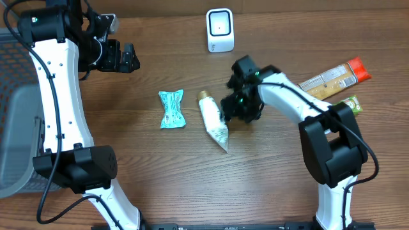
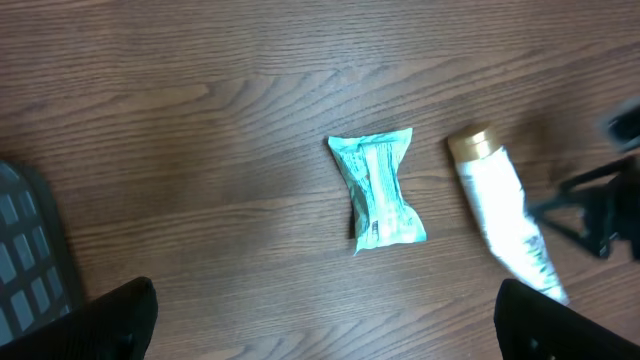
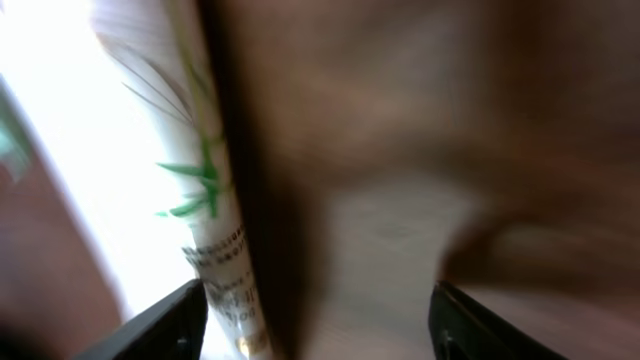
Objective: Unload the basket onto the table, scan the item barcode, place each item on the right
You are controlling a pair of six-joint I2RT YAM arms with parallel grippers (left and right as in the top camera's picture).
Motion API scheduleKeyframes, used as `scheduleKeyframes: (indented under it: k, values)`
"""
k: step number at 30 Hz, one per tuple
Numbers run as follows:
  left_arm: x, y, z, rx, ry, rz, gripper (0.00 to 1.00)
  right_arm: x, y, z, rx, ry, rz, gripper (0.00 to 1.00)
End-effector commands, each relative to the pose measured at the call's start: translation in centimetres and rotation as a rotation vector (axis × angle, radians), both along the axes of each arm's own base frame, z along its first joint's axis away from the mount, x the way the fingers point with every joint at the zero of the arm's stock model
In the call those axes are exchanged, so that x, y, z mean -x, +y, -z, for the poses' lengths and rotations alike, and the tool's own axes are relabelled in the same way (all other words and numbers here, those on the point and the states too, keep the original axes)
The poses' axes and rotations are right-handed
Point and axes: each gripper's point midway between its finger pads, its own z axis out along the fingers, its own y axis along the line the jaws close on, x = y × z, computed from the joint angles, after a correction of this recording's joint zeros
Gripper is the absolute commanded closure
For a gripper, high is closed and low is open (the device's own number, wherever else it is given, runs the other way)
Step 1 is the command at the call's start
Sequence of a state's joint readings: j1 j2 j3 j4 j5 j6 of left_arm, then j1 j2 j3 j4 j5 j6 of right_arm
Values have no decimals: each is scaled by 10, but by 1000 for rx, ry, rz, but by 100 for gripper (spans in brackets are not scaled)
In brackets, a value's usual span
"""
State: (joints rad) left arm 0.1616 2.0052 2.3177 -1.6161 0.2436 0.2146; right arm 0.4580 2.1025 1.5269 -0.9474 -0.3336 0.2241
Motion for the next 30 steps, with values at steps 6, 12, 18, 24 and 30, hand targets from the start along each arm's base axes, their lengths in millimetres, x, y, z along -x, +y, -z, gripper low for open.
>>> scheduleKeyframes:
  k: [6, 12, 18, 24, 30]
  values:
    - [-2, -1, 2, 6, -2, 18, 0, -52, 7, -94, 160, -353, -51, 5]
    - [-2, -1, 2, 6, -2, 18, 1, -15, 45, -59, 227, -331, -215, 0]
    - [-2, -1, 2, 6, -2, 18, 0, 6, 31, -16, 246, -189, -252, 0]
    - [-2, -1, 2, 6, -2, 18, 0, 31, 26, -2, -2, -37, -396, 0]
    - [-2, -1, 2, 6, -2, 18, 0, 37, 27, 8, -87, -3, -379, 19]
